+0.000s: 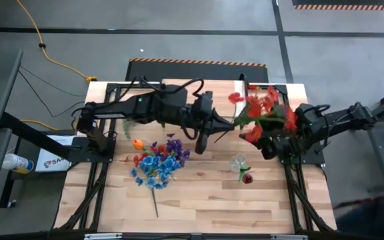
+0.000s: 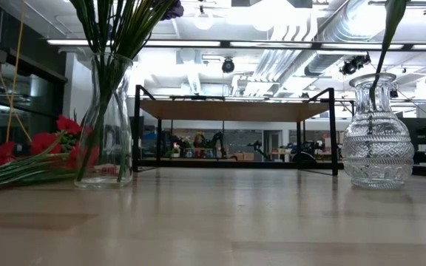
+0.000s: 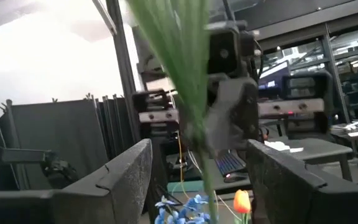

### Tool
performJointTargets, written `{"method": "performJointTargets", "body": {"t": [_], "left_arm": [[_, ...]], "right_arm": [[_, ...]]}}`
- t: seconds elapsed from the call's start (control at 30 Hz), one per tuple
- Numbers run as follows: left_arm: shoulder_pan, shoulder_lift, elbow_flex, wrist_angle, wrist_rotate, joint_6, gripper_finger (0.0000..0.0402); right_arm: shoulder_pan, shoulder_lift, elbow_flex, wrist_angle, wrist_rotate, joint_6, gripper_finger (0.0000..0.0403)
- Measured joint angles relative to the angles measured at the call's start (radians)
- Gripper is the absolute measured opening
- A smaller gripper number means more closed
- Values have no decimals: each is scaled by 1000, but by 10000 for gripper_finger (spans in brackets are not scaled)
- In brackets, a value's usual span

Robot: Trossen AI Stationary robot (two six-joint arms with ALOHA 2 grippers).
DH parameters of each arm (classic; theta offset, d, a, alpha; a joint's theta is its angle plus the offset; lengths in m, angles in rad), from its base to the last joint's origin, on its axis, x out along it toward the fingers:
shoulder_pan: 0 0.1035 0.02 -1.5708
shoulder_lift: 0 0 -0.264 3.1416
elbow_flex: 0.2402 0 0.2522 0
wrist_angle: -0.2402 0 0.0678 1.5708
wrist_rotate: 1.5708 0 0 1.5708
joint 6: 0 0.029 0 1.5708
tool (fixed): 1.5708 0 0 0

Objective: Pick and place flowers into a vace then onto a shelf
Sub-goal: Put the right red flower into the right transparent flower vase

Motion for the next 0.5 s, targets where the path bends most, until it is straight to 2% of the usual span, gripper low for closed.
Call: {"method": "performJointTargets", "body": {"t": [0.5], "left_arm": [[14, 15, 0, 9, -2, -2, 31]], "right_arm": [[0, -2, 0, 14, 0, -1, 250]]}}
